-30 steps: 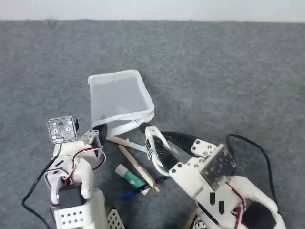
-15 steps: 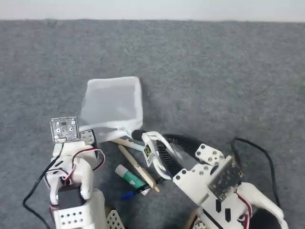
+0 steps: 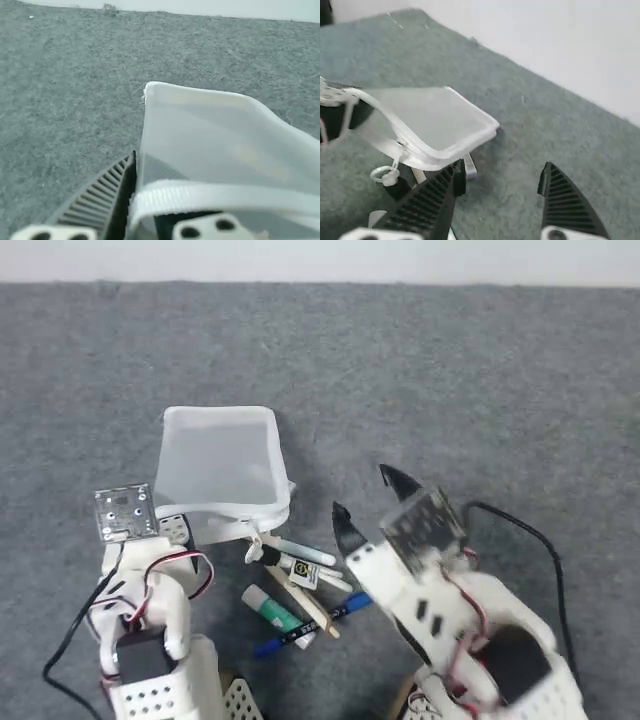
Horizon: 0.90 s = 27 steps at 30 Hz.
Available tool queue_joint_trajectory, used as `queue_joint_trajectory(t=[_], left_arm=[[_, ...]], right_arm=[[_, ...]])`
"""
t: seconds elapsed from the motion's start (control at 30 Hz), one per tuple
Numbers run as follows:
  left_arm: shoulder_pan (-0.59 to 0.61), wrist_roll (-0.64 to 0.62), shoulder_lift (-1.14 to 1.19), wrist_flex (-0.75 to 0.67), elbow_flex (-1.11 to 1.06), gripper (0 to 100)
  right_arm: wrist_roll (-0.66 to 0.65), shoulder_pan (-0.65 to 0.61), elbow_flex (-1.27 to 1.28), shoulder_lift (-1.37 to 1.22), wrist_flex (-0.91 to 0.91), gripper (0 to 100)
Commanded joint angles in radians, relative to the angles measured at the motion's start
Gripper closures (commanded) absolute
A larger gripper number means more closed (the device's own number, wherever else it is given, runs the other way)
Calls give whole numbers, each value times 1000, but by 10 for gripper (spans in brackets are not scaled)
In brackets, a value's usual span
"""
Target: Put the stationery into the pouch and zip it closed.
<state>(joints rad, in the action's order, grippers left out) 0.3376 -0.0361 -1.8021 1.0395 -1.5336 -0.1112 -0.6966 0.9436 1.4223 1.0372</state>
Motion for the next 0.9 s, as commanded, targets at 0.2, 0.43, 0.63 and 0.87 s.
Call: queue_joint_trajectory(t=[0.2,0.43,0.63,0.87], left_arm=[[78,-12,-21,-3,94,991],[181,-57,-21,-3,124,991],[287,-117,-21,-25,125,991],[341,-137,-21,-25,127,991]], right_arm=[[11,27,-57,-414,-176,768],[-11,22,-84,-601,-252,768],[-25,19,-242,-832,-225,768],[-95,-94,-445,-1158,-225,768]])
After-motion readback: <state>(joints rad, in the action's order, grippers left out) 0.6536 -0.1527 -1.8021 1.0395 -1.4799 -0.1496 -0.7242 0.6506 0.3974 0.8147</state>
